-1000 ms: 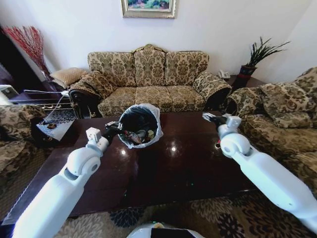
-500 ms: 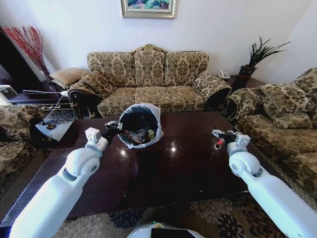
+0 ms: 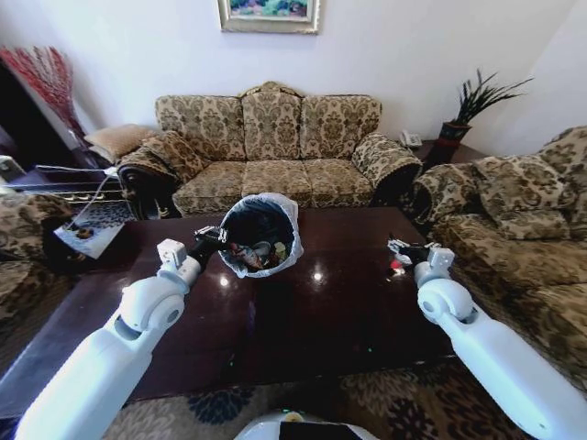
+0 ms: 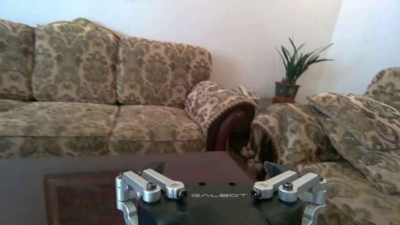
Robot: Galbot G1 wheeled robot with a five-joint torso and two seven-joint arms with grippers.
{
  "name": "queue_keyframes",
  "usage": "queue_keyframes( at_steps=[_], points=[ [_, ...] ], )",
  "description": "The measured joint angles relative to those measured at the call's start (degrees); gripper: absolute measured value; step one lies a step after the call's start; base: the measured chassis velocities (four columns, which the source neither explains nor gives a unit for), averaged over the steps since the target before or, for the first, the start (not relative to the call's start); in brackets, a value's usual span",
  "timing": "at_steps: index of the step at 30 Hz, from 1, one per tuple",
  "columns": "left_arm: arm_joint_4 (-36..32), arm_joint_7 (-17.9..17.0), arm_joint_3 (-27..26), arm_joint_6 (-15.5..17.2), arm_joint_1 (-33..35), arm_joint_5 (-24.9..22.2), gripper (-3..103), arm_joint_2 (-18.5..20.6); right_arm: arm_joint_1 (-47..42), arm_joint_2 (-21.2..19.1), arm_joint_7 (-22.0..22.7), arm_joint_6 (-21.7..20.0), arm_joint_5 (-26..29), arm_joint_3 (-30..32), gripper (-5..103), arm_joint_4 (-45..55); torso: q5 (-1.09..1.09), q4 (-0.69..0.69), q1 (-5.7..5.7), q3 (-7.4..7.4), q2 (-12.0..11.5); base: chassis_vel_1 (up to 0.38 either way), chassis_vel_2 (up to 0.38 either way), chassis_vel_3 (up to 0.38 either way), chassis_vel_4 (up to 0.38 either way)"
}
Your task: Move to the front of the table and place the trash on the table into the trash bin.
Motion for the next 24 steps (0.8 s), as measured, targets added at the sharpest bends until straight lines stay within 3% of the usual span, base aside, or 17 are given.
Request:
queue_keyframes(
  at_steps=[5,14,20,24],
  points=[
    [-0.23,0.01,0.13,0.00,0.51,0.16,2,-0.11,0.91,1.05,-0.14,-0.01,-0.54,-1.21,100,-1.24,-0.07,0.02,0.00,0.00,0.00,-0.318,-0.335,0.312,0.320],
    [-1.06,0.05,0.13,0.00,1.07,0.22,2,-0.14,1.93,2.19,-0.94,0.36,-1.90,-3.27,100,-2.80,0.01,0.02,-0.01,0.00,0.00,-0.325,-0.334,0.335,0.341],
    [-1.10,0.08,0.14,0.00,1.08,0.21,2,-0.15,1.95,2.19,-0.96,0.41,-1.91,-3.28,100,-2.81,0.03,-0.02,-0.01,0.00,0.00,-0.135,-0.125,0.103,0.094],
    [-1.09,0.06,0.12,0.01,1.08,0.22,2,-0.13,1.95,2.19,-0.99,0.43,-1.91,-3.28,100,-2.79,-0.17,0.05,-0.01,0.00,0.00,0.016,0.014,-0.006,-0.007]
  ],
)
